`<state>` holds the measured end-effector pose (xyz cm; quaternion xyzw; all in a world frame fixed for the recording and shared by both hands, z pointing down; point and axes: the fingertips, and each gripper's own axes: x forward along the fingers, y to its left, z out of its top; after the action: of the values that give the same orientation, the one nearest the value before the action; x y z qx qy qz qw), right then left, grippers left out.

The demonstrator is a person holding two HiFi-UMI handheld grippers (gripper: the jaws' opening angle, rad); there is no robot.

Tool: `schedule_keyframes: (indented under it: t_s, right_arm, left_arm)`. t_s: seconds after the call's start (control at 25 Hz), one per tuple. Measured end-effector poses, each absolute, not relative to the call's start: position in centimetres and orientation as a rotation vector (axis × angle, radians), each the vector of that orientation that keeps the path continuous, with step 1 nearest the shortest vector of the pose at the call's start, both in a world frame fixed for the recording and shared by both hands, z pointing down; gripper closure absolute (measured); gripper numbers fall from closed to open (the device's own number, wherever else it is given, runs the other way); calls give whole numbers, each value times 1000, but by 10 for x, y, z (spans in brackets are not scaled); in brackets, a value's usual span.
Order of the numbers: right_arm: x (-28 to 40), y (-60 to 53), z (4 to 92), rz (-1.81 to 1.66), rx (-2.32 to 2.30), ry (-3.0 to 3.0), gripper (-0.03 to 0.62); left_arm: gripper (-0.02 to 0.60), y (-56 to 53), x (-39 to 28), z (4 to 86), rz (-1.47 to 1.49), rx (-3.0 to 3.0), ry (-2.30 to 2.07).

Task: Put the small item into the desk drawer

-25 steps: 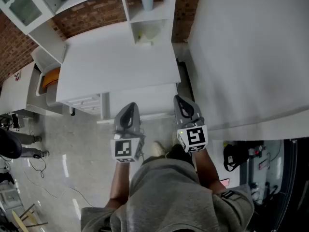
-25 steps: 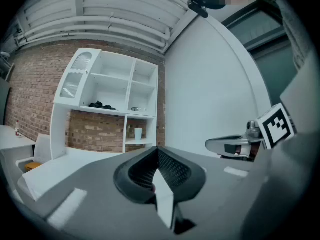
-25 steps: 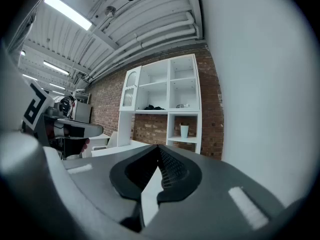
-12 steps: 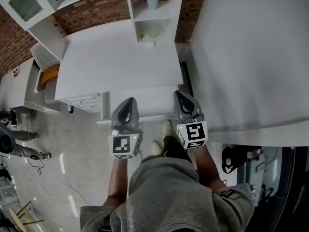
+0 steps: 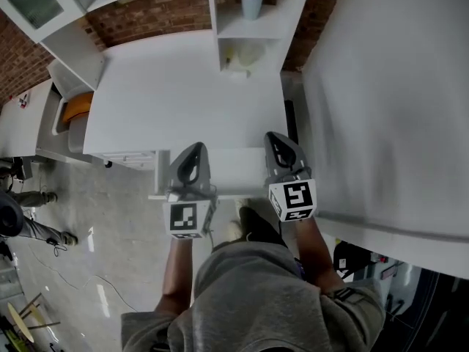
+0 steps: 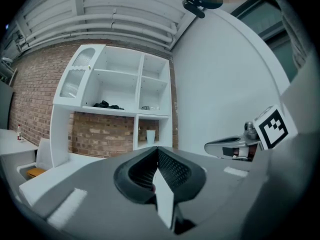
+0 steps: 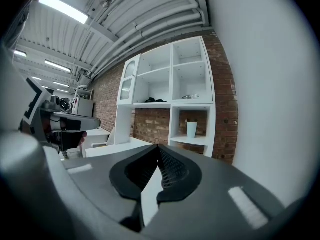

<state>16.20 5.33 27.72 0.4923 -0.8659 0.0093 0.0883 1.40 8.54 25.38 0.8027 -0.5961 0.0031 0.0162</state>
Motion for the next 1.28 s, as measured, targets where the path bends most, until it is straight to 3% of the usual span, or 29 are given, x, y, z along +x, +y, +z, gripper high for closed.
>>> schedule_keyframes:
  t_s: [0.68,1.28]
  right_arm:
    - [129,-137,355,175,1344,-2532,591]
    - [116,-217,425,286,1292,-2471,591]
  left_arm:
    - [569,-90,-4,333,115,2346,-1840]
    - [569,-169,-9,401,200,2270,-1783]
